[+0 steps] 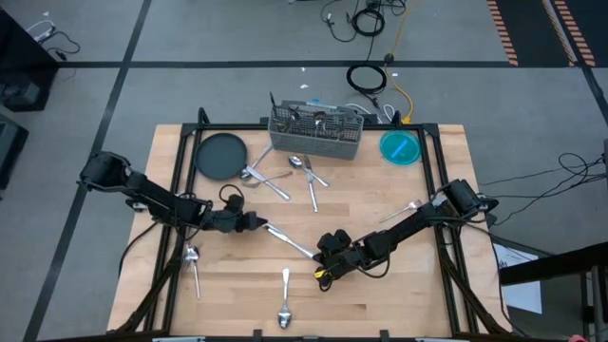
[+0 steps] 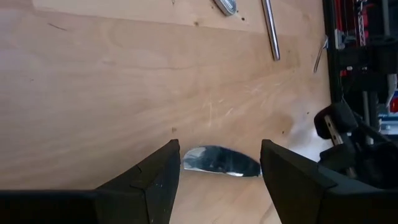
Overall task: Sort silverware
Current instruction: Put the knife into the silverware basket
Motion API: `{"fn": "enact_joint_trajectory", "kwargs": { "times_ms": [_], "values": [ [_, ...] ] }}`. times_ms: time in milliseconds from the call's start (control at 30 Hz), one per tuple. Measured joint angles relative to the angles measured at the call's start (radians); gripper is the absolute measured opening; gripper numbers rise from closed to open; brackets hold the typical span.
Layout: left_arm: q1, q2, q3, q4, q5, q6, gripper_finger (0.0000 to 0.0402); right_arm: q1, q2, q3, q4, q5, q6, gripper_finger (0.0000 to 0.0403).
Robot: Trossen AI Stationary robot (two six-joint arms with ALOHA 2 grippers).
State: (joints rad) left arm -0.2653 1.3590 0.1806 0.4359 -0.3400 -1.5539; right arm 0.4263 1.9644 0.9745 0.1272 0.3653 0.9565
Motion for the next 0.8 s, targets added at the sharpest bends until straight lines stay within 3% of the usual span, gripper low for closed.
{"fn": "enact_joint_trajectory", "kwargs": {
  "times_ms": [800],
  "values": [
    [0.01,0.038,0.007,-0.012,0.076,0.098,0.0224,0.0,0.0,0.0,-0.003,0.0,-0.007,0.0]
  ]
}}
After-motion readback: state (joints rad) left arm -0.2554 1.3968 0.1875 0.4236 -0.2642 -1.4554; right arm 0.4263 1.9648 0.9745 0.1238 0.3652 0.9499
